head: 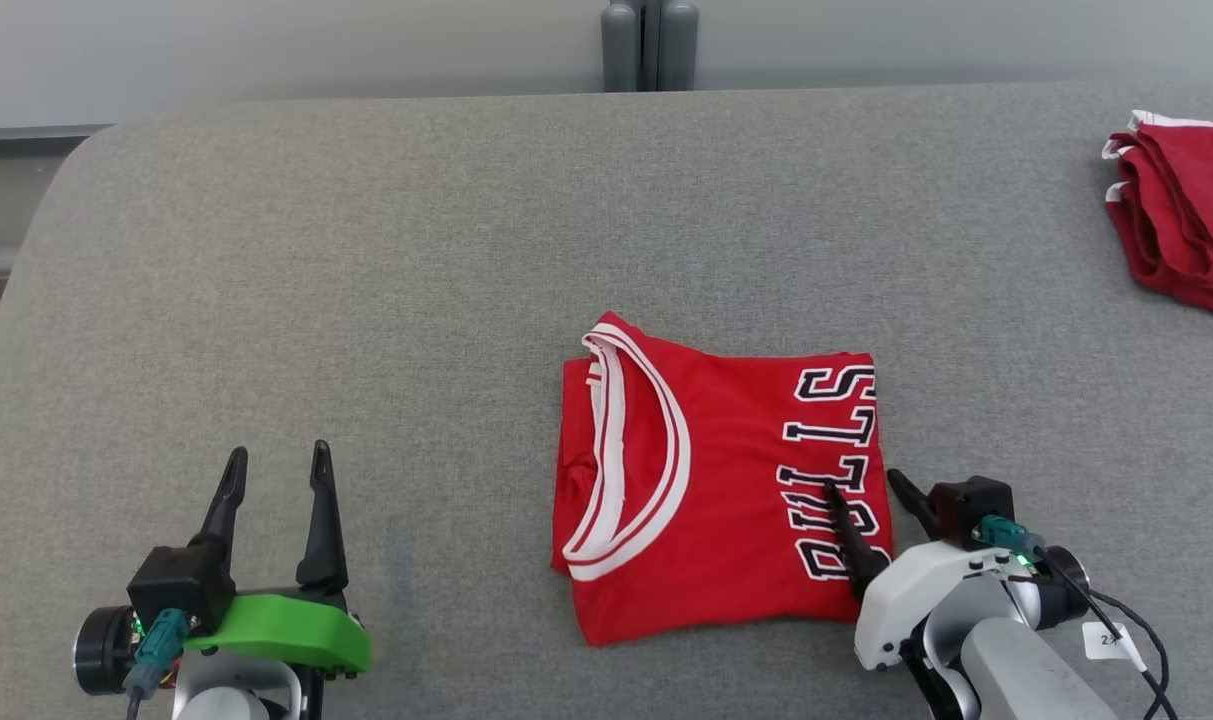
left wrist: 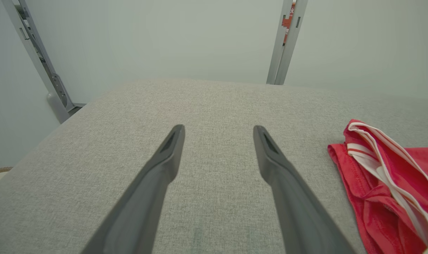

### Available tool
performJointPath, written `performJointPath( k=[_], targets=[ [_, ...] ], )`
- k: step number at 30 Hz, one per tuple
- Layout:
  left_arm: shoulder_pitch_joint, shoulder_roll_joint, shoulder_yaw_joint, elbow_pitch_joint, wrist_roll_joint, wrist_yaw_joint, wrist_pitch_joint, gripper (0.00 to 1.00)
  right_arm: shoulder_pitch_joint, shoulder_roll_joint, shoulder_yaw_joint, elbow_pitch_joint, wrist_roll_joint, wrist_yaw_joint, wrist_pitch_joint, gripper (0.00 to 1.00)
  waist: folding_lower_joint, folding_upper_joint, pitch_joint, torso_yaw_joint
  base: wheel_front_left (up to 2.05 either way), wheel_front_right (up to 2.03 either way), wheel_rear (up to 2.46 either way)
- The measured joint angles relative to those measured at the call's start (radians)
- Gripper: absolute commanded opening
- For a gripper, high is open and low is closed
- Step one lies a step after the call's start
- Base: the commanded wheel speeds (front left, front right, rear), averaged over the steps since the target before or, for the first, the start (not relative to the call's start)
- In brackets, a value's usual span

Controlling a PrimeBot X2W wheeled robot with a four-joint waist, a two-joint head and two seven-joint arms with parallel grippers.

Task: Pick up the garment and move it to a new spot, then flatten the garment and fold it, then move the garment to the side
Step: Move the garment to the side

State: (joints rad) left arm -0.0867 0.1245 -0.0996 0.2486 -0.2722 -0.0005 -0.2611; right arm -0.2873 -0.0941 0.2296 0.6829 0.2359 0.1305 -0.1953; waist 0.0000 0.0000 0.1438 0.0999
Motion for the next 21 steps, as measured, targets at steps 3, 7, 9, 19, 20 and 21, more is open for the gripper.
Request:
performJointPath(
  k=[3, 7, 9, 19, 20, 21],
  targets=[
    [-0.014, -0.006, -0.001, -0.001, 0.005, -0.004, 0.0, 1.0, -0.026, 0.012, 0.015, 0.048, 0.019, 0.0, 0.002, 0.66, 0.0, 0.0, 0.011, -0.002, 0.0, 0.0, 0.0],
    [-0.027, -0.014, 0.0, 0.0, 0.009, -0.009, 0.0, 1.0, -0.069, 0.017, 0.032, 0.095, 0.04, 0.0, 0.008, 0.0, 0.0, 0.0, 0.024, -0.006, 0.0, 0.0, 0.0],
    [-0.029, -0.016, 0.0, 0.001, 0.01, -0.012, 0.0, 1.0, -0.088, 0.018, 0.036, 0.115, 0.049, 0.001, 0.004, 0.0, 0.0, 0.0, 0.029, -0.006, 0.0, 0.0, 0.0],
    [-0.055, -0.033, 0.016, -0.023, 0.027, -0.026, -0.001, 1.0, -0.304, -0.074, 0.103, 0.12, 0.051, 0.001, 0.007, 0.0, 0.0, 0.0, 0.075, -0.01, 0.0, 0.0, 0.0],
    [-0.064, -0.037, 0.016, -0.032, 0.029, -0.028, -0.001, 1.0, -0.337, -0.089, 0.117, 0.114, 0.051, 0.001, 0.015, 0.0, 0.0, 0.0, 0.085, -0.01, 0.0, 0.0, 0.0],
    [-0.072, -0.04, 0.014, -0.039, 0.03, -0.032, -0.001, 1.0, -0.37, -0.107, 0.133, 0.107, 0.051, 0.001, 0.024, 0.0, 0.0, 0.0, 0.097, -0.011, 0.0, 0.0, 0.0]
  ],
)
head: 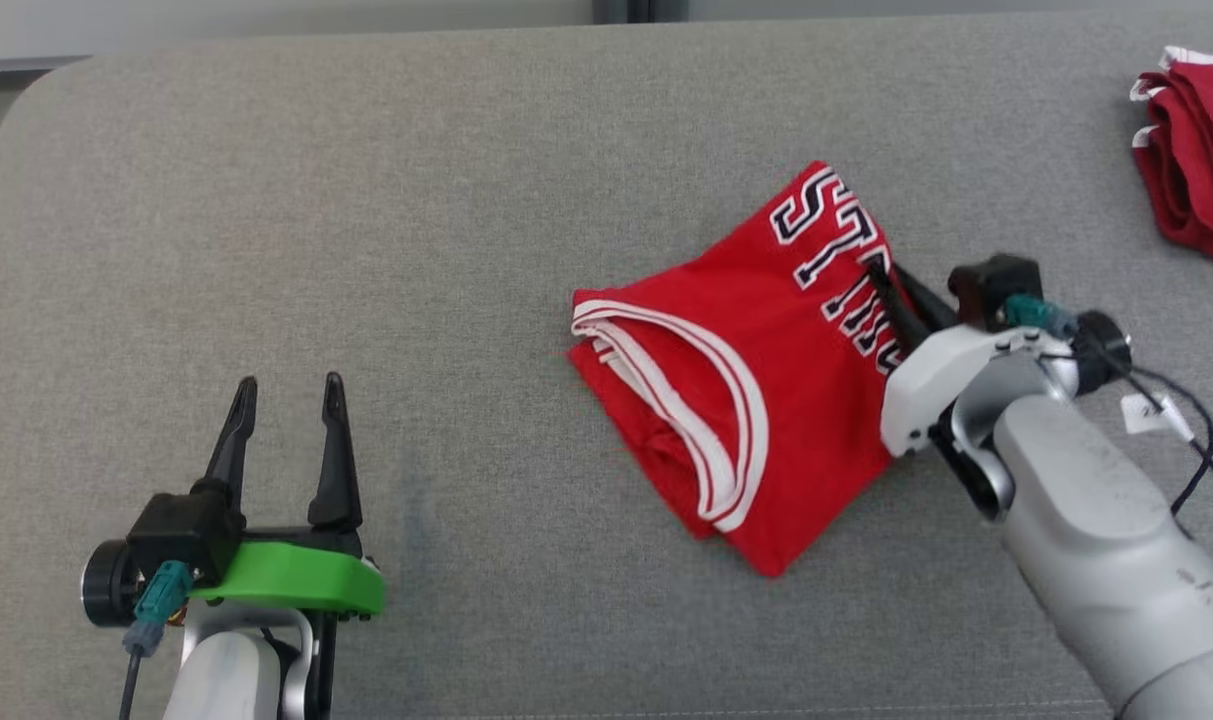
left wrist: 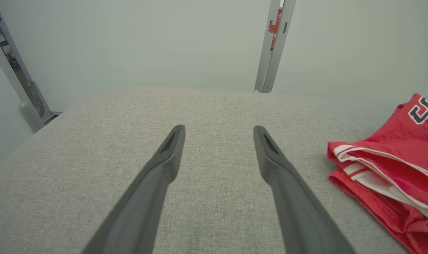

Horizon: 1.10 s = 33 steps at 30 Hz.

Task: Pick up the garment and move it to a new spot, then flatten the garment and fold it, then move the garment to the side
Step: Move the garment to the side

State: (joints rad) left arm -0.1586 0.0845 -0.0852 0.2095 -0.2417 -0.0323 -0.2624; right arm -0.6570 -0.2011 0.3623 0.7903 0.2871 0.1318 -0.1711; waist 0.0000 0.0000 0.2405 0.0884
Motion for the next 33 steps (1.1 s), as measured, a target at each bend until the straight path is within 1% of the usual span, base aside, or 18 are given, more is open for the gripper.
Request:
performJointPath(
  k=[7, 11, 17, 21, 25, 30, 33],
  targets=[
    [-0.056, -0.012, 0.005, -0.069, 0.026, -0.012, -0.002, 1.0, -0.214, -0.151, 0.043, -0.071, 0.032, 0.0, 0.06, 0.0, 0.0, 0.0, 0.104, -0.016, 0.0, 0.0, 0.0],
    [-0.078, -0.007, 0.021, -0.086, 0.052, -0.02, -0.002, 1.0, -0.306, -0.239, 0.035, -0.118, 0.07, 0.0, 0.074, 0.0, 0.0, 0.0, 0.177, -0.04, 0.0, 0.0, 0.0],
    [-0.118, 0.007, 0.04, -0.114, 0.075, -0.03, -0.002, 1.0, -0.355, -0.369, 0.006, -0.167, 0.11, 0.0, 0.104, 0.0, 0.0001, 0.0, 0.27, -0.097, 0.0, 0.0, 0.0],
    [-0.128, 0.012, 0.04, -0.131, 0.087, -0.037, -0.002, 1.0, -0.384, -0.449, -0.016, -0.196, 0.128, 0.0, 0.132, 0.0, 0.0001, 0.0, 0.313, -0.148, 0.0, 0.0, 0.0],
    [-0.129, 0.018, 0.037, -0.146, 0.104, -0.04, -0.002, 1.0, -0.416, -0.524, -0.025, -0.216, 0.143, 0.0, 0.17, 0.0, 0.0001, 0.0001, 0.353, -0.182, 0.0, 0.0, 0.0],
    [-0.129, 0.024, 0.031, -0.176, 0.112, -0.043, -0.002, 1.0, -0.446, -0.625, -0.027, -0.197, 0.192, 0.0, 0.225, 0.0, 0.0001, 0.0, 0.395, -0.21, 0.0, 0.0, 0.0],
    [-0.129, 0.029, 0.029, -0.195, 0.114, -0.045, -0.003, 1.0, -0.465, -0.679, -0.004, -0.169, 0.193, 0.0, 0.242, 0.0, 0.0, 0.0001, 0.413, -0.216, 0.0, 0.0, 0.0]
  ],
)
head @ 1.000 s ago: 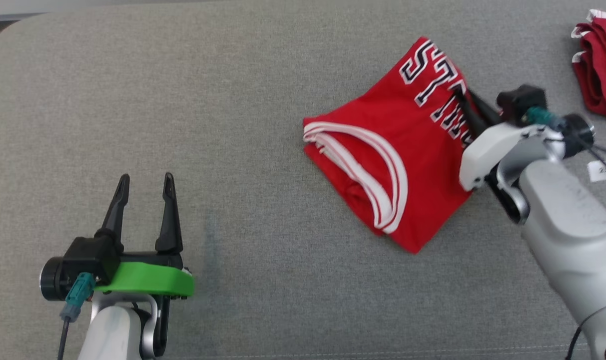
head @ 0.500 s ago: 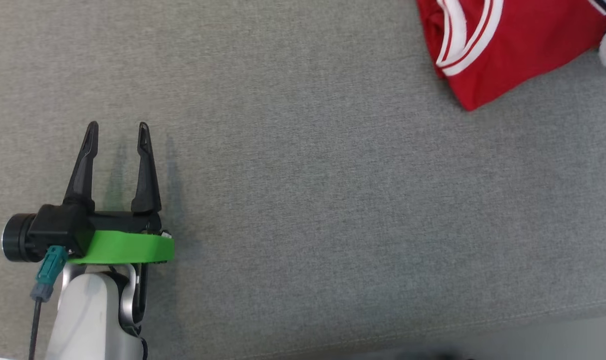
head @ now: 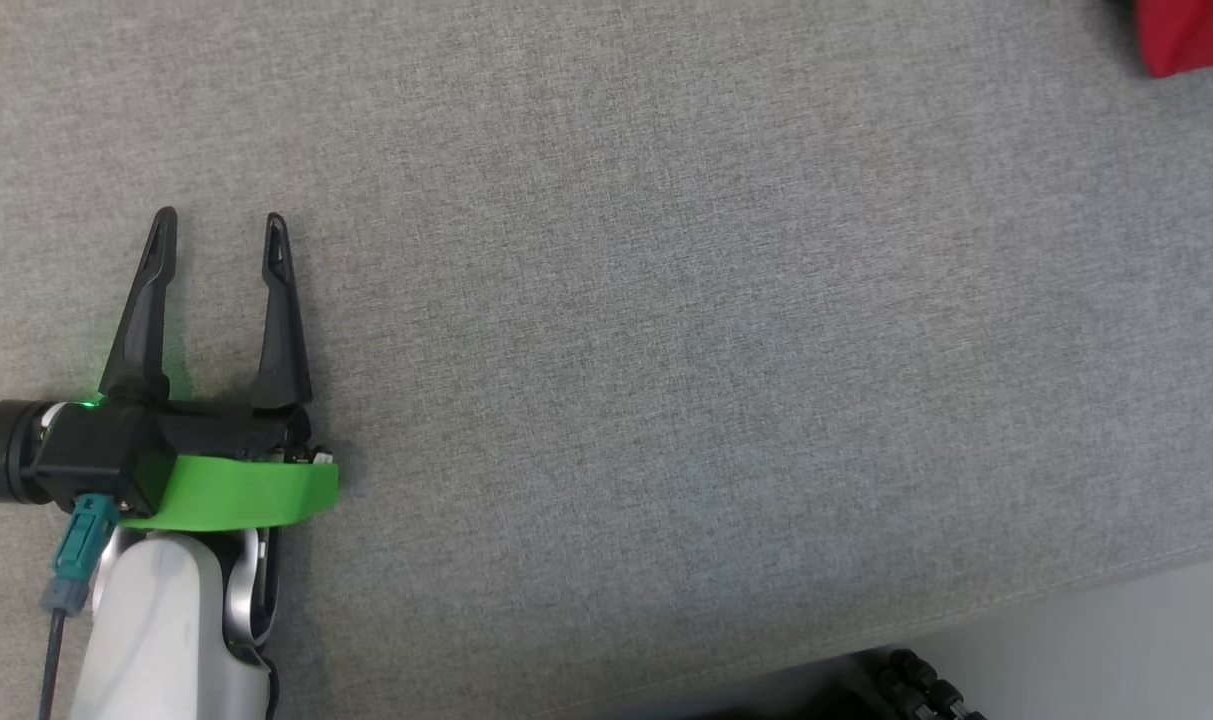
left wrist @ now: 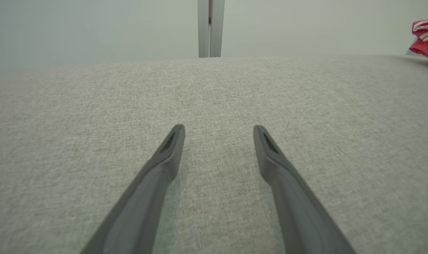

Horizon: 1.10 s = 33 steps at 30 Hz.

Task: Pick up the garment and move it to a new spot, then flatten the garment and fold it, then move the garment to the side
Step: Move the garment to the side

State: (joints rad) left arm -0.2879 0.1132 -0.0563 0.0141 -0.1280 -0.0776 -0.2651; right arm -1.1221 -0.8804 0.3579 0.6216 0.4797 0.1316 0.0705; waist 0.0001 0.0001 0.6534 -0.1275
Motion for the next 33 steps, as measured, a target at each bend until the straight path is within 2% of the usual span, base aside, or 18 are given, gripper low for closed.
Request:
performJointPath(
  k=[5, 6, 7, 8, 14, 22, 28, 33],
  targets=[
    [-0.007, 0.003, -0.006, -0.015, 0.003, -0.002, 0.0, 1.0, -0.054, -0.02, 0.028, 0.082, -0.005, 0.0, 0.005, 0.0, 0.0, 0.0, 0.024, 0.0, 0.0, 0.0, 0.0],
    [-0.009, 0.003, -0.007, -0.016, 0.005, -0.002, 0.0, 1.0, -0.061, -0.018, 0.028, 0.097, -0.007, 0.0, -0.005, 0.3, 0.0, 0.0, 0.026, 0.001, 0.0, 0.0, 0.0],
    [-0.011, 0.002, -0.009, -0.016, 0.006, -0.002, 0.0, 1.0, -0.072, -0.014, 0.03, 0.115, -0.012, 0.0, -0.02, 0.83, 0.0, 0.0, 0.028, 0.003, 0.0, 0.0, 0.0],
    [-0.011, 0.002, -0.01, -0.016, 0.006, -0.002, 0.0, 1.0, -0.081, -0.009, 0.035, 0.132, -0.019, 0.0, -0.031, 1.0, 0.0, 0.0, 0.03, 0.005, 0.0, 0.0, 0.0],
    [-0.019, -0.002, -0.006, 0.005, -0.002, -0.002, 0.0, 1.0, -0.128, 0.036, 0.031, 0.226, -0.079, 0.0, -0.132, 1.0, 0.0, 0.0, 0.016, 0.009, 0.0, 0.0, 0.0],
    [0.015, -0.016, 0.026, 0.067, -0.017, 0.004, 0.0, 1.0, -0.106, 0.17, 0.015, 0.271, -0.093, 0.0, -0.284, 1.0, 0.0, 0.0, -0.072, 0.015, 0.0, 0.0, 0.0],
    [0.079, -0.028, 0.055, 0.084, -0.033, 0.009, 0.001, 1.0, -0.014, 0.254, 0.036, 0.204, -0.083, 0.0, -0.327, 1.0, 0.0, -0.0001, -0.168, 0.024, 0.0, 0.0, 0.0],
    [0.131, -0.035, 0.076, 0.091, -0.04, 0.011, 0.001, 1.0, 0.121, 0.327, -0.014, 0.082, -0.074, 0.0, -0.332, 1.0, 0.0, -0.0001, -0.247, 0.034, 0.0, 0.0, 0.0]
  ],
)
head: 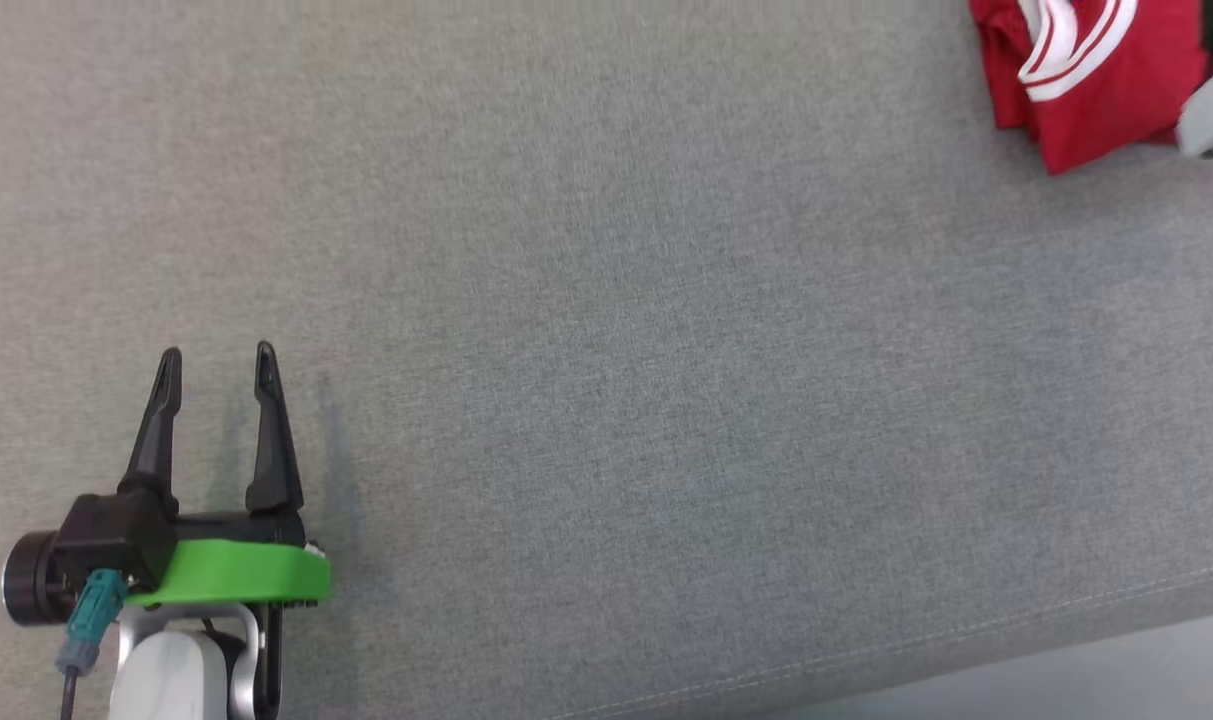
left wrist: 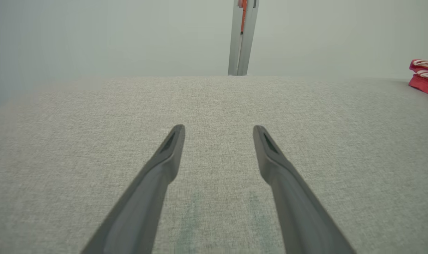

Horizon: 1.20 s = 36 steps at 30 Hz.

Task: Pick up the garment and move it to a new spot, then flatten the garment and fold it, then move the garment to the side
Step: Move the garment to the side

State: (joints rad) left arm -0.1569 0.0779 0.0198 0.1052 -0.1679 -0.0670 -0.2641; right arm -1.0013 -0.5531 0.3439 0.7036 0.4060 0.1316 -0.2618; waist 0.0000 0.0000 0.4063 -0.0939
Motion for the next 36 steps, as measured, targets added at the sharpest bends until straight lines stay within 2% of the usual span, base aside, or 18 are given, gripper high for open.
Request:
performJointPath(
  k=[6, 14, 26, 36],
  targets=[
    [0.042, -0.005, 0.014, 0.02, 0.0, 0.0, 0.0, 1.0, 0.216, 0.097, -0.096, -0.175, -0.036, 0.0, -0.001, 1.0, 0.0, 0.0, -0.09, 0.011, 0.0, 0.0, 0.0],
    [0.063, -0.008, 0.036, 0.039, 0.001, -0.003, 0.0, 1.0, 0.461, 0.213, -0.157, -0.333, -0.086, 0.0, -0.001, 1.0, 0.0, 0.0, -0.176, 0.022, 0.0, 0.0, 0.0],
    [0.069, -0.011, 0.034, 0.071, 0.009, -0.016, 0.0, 1.0, 0.711, 0.329, -0.25, -0.48, -0.105, 0.0, -0.001, 1.0, -0.0001, 0.0, -0.26, 0.029, 0.0, 0.0, 0.0],
    [0.095, -0.012, 0.033, 0.101, 0.012, -0.026, 0.0, 1.0, 0.9, 0.407, -0.318, -0.545, -0.154, 0.0, -0.001, 1.0, -0.0001, 0.0, -0.319, 0.051, 0.0, 0.0, 0.0]
  ],
)
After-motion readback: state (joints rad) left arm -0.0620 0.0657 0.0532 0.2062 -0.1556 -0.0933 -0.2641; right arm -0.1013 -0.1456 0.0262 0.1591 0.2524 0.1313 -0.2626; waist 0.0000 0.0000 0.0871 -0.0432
